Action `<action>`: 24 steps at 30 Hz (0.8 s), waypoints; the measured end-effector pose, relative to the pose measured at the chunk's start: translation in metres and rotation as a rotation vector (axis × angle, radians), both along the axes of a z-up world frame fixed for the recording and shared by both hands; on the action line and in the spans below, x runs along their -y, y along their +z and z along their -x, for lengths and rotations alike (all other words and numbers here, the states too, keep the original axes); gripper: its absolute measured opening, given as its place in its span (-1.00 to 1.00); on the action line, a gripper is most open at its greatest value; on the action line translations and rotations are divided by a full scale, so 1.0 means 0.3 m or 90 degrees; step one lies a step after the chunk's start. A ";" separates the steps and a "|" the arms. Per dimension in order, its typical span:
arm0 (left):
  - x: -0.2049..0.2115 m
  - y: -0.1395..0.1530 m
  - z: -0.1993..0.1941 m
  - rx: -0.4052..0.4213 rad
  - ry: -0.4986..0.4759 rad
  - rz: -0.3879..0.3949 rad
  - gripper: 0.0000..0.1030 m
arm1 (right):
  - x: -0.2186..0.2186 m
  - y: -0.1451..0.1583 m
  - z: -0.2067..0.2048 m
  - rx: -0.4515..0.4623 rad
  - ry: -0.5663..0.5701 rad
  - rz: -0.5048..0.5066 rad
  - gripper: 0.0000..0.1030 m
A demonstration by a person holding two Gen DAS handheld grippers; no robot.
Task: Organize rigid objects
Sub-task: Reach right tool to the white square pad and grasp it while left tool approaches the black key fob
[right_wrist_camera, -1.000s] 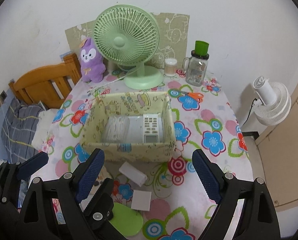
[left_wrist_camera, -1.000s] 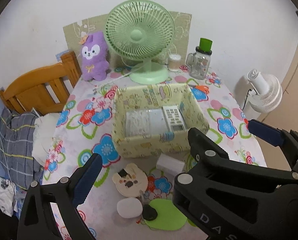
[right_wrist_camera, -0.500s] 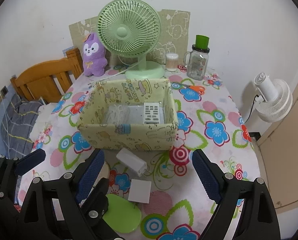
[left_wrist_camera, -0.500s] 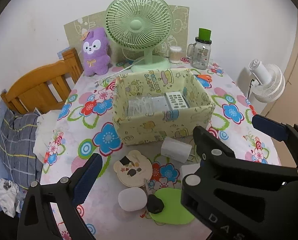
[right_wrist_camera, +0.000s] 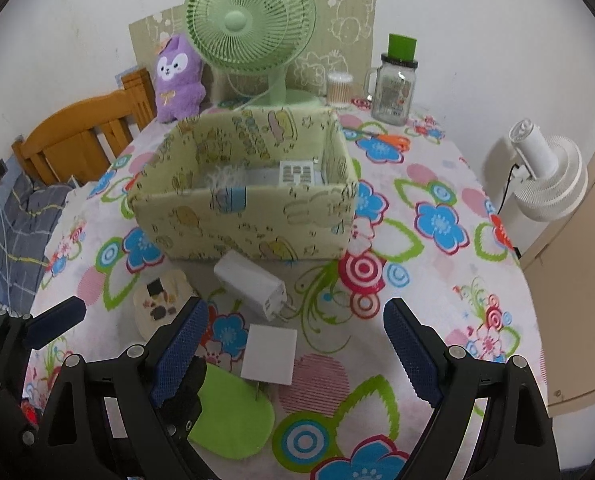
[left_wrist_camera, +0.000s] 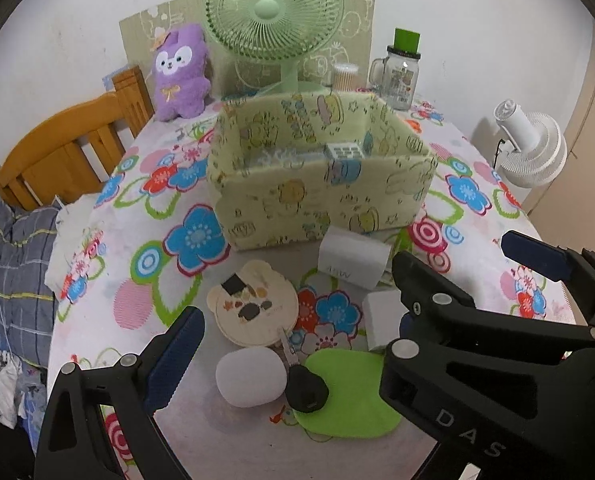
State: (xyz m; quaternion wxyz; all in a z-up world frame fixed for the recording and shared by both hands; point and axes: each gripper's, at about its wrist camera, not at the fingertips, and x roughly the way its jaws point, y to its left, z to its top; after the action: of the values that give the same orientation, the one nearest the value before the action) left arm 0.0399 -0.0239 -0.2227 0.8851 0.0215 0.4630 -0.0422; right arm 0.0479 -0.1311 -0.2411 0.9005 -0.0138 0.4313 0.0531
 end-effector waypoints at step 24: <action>-0.064 -0.208 0.030 -0.065 0.050 0.006 0.93 | -0.045 -0.215 0.010 -0.064 0.009 0.023 0.75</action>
State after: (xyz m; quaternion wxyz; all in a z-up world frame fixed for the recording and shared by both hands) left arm 0.0311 -0.0048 -0.2853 0.8615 -0.0033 0.5076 -0.0110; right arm 0.0449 -0.1178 -0.3057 0.8771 -0.0303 0.4765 0.0526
